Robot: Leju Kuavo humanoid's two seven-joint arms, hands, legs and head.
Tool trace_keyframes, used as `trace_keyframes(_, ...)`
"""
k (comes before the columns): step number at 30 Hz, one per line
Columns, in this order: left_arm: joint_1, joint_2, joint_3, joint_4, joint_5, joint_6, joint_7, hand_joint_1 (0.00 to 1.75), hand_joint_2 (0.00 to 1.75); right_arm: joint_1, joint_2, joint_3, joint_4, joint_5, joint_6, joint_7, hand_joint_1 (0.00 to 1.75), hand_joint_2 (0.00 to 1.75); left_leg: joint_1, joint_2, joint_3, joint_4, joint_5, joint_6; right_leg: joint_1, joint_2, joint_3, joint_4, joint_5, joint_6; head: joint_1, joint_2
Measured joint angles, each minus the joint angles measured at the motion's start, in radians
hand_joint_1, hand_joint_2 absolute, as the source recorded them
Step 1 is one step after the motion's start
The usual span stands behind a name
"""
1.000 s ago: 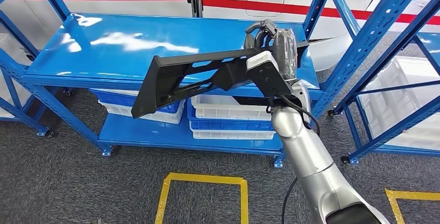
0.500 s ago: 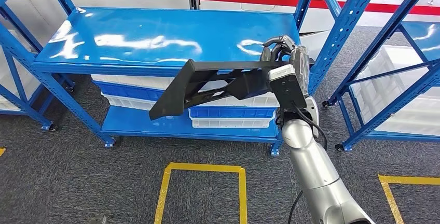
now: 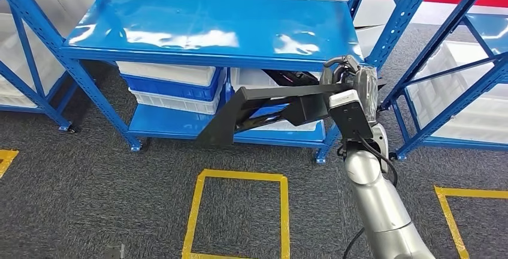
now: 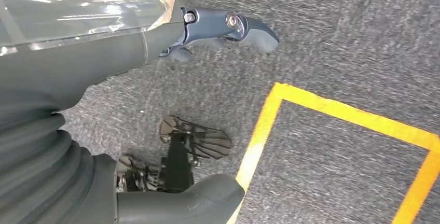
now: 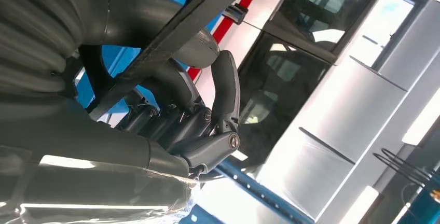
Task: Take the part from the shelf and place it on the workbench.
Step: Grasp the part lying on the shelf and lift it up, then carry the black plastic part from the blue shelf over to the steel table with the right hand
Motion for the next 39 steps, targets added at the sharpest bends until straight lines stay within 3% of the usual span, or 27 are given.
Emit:
trace_keyframes(1,0.0,0.0,0.0,0.0,0.0,0.0,0.0,0.0,1.75,0.0,-0.003,-0.002,-0.004,-0.001,0.0,0.0,1.75,1.75,-0.001,0.001,-0.004,-0.001,0.011,-0.005,0.005,0.001,0.033,-0.053,-0.013,-0.008,-0.001,0.0)
trace_keyframes(2,0.0,-0.001,-0.001,0.0,0.0,0.0,0.0,0.0,1.75,0.001,-0.005,-0.003,-0.007,-0.001,0.001,0.0,1.75,1.75,-0.002,0.002,-0.006,-0.004,0.021,-0.011,0.011,0.002,0.046,-0.081,-0.021,-0.015,-0.001,0.0)
trace_keyframes(4,0.001,0.0,-0.001,0.0,0.0,-0.001,0.0,0.0,1.75,0.005,-0.009,-0.004,-0.009,-0.002,0.002,0.0,1.75,1.75,0.001,0.001,-0.012,-0.007,0.03,-0.024,0.007,0.001,0.032,-0.083,-0.008,-0.031,-0.002,0.0)
trace_keyframes(5,0.001,0.0,-0.001,0.0,0.002,-0.003,-0.001,0.0,1.75,0.007,-0.01,-0.004,-0.009,-0.002,0.002,0.001,1.75,1.75,0.003,0.0,-0.019,0.004,0.007,-0.03,0.002,0.0,0.023,-0.082,0.003,-0.043,-0.004,0.0)
trace_keyframes(6,0.002,0.0,-0.001,0.0,0.007,-0.008,-0.002,0.0,1.75,0.009,-0.011,-0.005,-0.009,-0.003,0.002,0.001,1.75,1.75,0.006,-0.002,-0.028,0.03,-0.035,-0.036,-0.003,-0.002,0.013,-0.084,0.017,-0.054,-0.006,0.0)
trace_keyframes(8,0.002,0.0,0.0,0.0,0.022,-0.025,-0.009,0.0,1.75,0.012,-0.014,-0.005,-0.01,-0.007,0.002,0.001,1.75,1.75,0.012,-0.004,-0.047,0.131,-0.143,-0.047,-0.003,-0.004,-0.011,-0.082,0.044,-0.069,-0.01,0.0)
trace_keyframes(9,0.001,0.0,0.001,0.0,0.028,-0.032,-0.014,0.0,1.75,0.015,-0.016,-0.005,-0.01,-0.01,0.001,0.0,1.75,1.75,0.015,-0.004,-0.052,0.189,-0.172,-0.053,0.0,-0.004,-0.025,-0.08,0.055,-0.07,-0.01,0.0)
trace_keyframes(10,0.001,0.0,0.002,0.0,0.032,-0.036,-0.017,0.0,1.75,0.019,-0.019,-0.005,-0.01,-0.015,0.001,-0.002,1.75,1.75,0.018,-0.004,-0.05,0.233,-0.175,-0.058,0.002,-0.005,-0.041,-0.075,0.065,-0.069,-0.01,0.0)
trace_keyframes(11,0.001,0.001,0.004,0.0,0.036,-0.038,-0.02,0.0,1.75,0.023,-0.021,-0.006,-0.01,-0.022,0.001,-0.004,1.75,1.75,0.021,-0.004,-0.035,0.251,-0.157,-0.062,0.003,-0.005,-0.058,-0.068,0.073,-0.067,-0.01,0.0)
trace_keyframes(13,0.0,0.003,0.007,0.0,0.043,-0.039,-0.024,0.0,1.75,0.024,-0.026,-0.006,-0.009,-0.039,0.003,-0.012,1.75,1.75,0.026,-0.004,0.034,0.193,-0.117,-0.067,0.001,-0.005,-0.093,-0.048,0.084,-0.06,-0.01,0.0)
trace_keyframes(15,-0.002,0.007,0.011,-0.001,0.051,-0.04,-0.028,0.0,1.75,0.014,-0.028,-0.005,-0.006,-0.055,0.008,-0.02,1.75,1.75,0.024,-0.007,0.11,0.088,-0.136,-0.061,0.001,-0.005,-0.117,-0.032,0.094,-0.049,-0.01,0.0)
trace_keyframes(17,0.0,0.011,0.015,-0.002,0.057,-0.041,-0.032,0.0,1.75,-0.01,-0.025,-0.004,0.008,-0.064,0.013,-0.027,1.75,1.75,0.014,-0.011,0.135,0.039,-0.155,-0.042,0.001,-0.005,-0.125,-0.03,0.107,-0.036,-0.009,0.0)
trace_keyframes(20,0.001,0.013,0.026,-0.003,0.061,-0.04,-0.037,0.0,1.75,-0.043,-0.017,-0.001,0.036,-0.067,0.018,-0.033,1.75,1.75,0.011,-0.008,0.121,0.016,-0.118,-0.009,0.0,-0.004,-0.139,-0.029,0.113,-0.018,-0.008,0.0)
trace_keyframes(22,0.002,0.013,0.032,-0.004,0.063,-0.038,-0.039,0.0,1.75,-0.059,-0.013,0.002,0.054,-0.067,0.017,-0.034,1.75,1.75,0.014,-0.004,0.098,-0.001,-0.084,0.006,-0.001,-0.002,-0.166,0.03,0.048,-0.025,-0.003,0.0)
trace_keyframes(24,0.003,0.014,0.036,-0.004,0.064,-0.036,-0.041,0.0,1.75,-0.073,-0.007,0.006,0.074,-0.067,0.017,-0.035,1.75,1.75,0.013,-0.004,0.065,-0.003,-0.056,0.01,-0.007,-0.001,-0.192,0.144,-0.033,-0.032,0.002,0.0)
trace_keyframes(25,0.004,0.014,0.037,-0.004,0.065,-0.035,-0.042,0.0,1.75,-0.08,-0.004,0.008,0.085,-0.067,0.017,-0.035,1.75,1.75,0.014,-0.004,0.047,-0.003,-0.042,0.008,-0.011,-0.002,-0.194,0.19,-0.049,-0.027,0.003,0.0)
trace_keyframes(26,0.005,0.014,0.038,-0.004,0.066,-0.036,-0.042,0.0,1.75,-0.086,-0.001,0.01,0.096,-0.067,0.017,-0.035,1.75,1.75,0.015,-0.003,0.03,-0.003,-0.029,0.005,-0.015,-0.002,-0.186,0.213,-0.046,-0.016,0.003,0.0)
trace_keyframes(27,0.007,0.013,0.039,-0.004,0.068,-0.036,-0.043,0.0,1.75,-0.093,0.003,0.011,0.105,-0.067,0.017,-0.035,1.75,1.75,0.017,-0.003,0.012,-0.002,-0.015,0.0,-0.019,-0.002,-0.162,0.205,-0.027,-0.002,0.004,0.0)
trace_keyframes(29,0.009,0.014,0.042,-0.004,0.073,-0.036,-0.045,0.0,1.75,-0.108,0.011,0.014,0.121,-0.067,0.017,-0.035,1.75,1.75,0.02,-0.004,-0.022,0.0,0.013,-0.014,-0.028,-0.001,-0.074,0.107,0.0,0.021,0.005,0.0)
trace_keyframes(31,0.012,0.016,0.048,-0.005,0.075,-0.036,-0.05,0.0,1.75,-0.125,0.023,0.019,0.136,-0.067,0.018,-0.035,1.75,1.75,0.019,-0.004,-0.042,0.001,0.039,-0.031,-0.023,0.002,0.002,-0.007,-0.018,0.017,0.005,0.0)
trace_keyframes(32,0.015,0.016,0.051,-0.005,0.075,-0.036,-0.053,0.0,1.75,-0.134,0.028,0.022,0.144,-0.067,0.018,-0.036,1.75,1.75,0.018,-0.005,-0.046,-0.001,0.053,-0.037,-0.018,0.003,0.016,-0.037,-0.03,0.008,0.005,0.0)
trace_keyframes(33,0.017,0.017,0.053,-0.005,0.075,-0.036,-0.055,0.0,1.75,-0.141,0.033,0.025,0.153,-0.068,0.018,-0.037,1.75,1.75,0.018,-0.005,-0.046,-0.005,0.065,-0.042,-0.013,0.004,0.012,-0.042,-0.029,-0.001,0.004,0.0)
trace_keyframes(34,0.021,0.017,0.056,-0.005,0.075,-0.036,-0.056,0.0,1.75,-0.148,0.036,0.026,0.163,-0.068,0.018,-0.038,1.75,1.75,0.021,-0.005,-0.048,-0.01,0.073,-0.046,-0.017,0.002,0.003,-0.04,-0.02,-0.012,0.003,0.0)
trace_keyframes(35,0.023,0.018,0.058,-0.005,0.075,-0.036,-0.057,0.0,1.75,-0.154,0.04,0.028,0.172,-0.068,0.018,-0.04,1.75,1.75,0.024,-0.004,-0.053,-0.005,0.062,-0.05,-0.019,0.001,-0.004,-0.038,-0.01,-0.024,0.002,0.0)
trace_keyframes(36,0.026,0.018,0.059,-0.005,0.075,-0.036,-0.057,0.0,1.75,-0.158,0.045,0.029,0.179,-0.068,0.018,-0.043,1.75,1.75,0.027,-0.004,-0.062,0.017,0.029,-0.053,-0.021,-0.001,-0.012,-0.037,0.002,-0.037,0.001,0.0)
trace_keyframes(37,0.027,0.018,0.06,-0.005,0.075,-0.036,-0.057,0.0,1.75,-0.162,0.049,0.03,0.185,-0.068,0.018,-0.045,1.75,1.75,0.029,-0.004,-0.074,0.06,-0.021,-0.055,-0.021,-0.003,-0.022,-0.038,0.016,-0.049,-0.001,0.0)
trace_keyframes(39,0.027,0.018,0.061,-0.005,0.075,-0.036,-0.057,0.0,1.75,-0.165,0.056,0.031,0.194,-0.068,0.017,-0.049,1.75,1.75,0.029,-0.004,-0.1,0.193,-0.128,-0.057,-0.012,-0.005,-0.046,-0.036,0.04,-0.062,-0.002,0.0)
